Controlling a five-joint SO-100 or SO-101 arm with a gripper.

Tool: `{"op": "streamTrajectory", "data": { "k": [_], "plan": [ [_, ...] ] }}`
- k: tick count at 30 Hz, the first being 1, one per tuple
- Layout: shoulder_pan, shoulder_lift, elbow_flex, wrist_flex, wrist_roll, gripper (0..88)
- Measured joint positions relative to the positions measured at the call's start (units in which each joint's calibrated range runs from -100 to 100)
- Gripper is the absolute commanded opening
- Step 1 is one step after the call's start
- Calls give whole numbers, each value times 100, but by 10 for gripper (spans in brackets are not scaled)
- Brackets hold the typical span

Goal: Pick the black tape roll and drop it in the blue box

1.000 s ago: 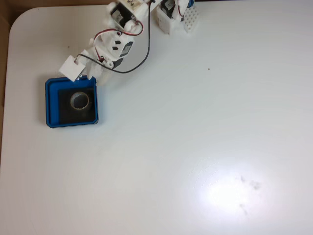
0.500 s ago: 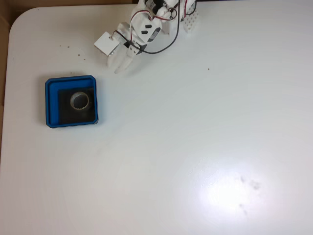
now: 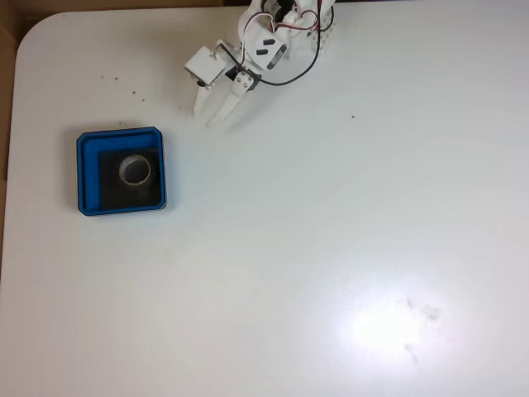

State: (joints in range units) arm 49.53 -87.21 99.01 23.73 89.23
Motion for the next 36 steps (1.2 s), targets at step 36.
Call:
{"op": "streamTrajectory", "data": {
  "k": [36],
  "plan": [
    [-5166, -1109, 0, 0, 33, 102]
  ]
}}
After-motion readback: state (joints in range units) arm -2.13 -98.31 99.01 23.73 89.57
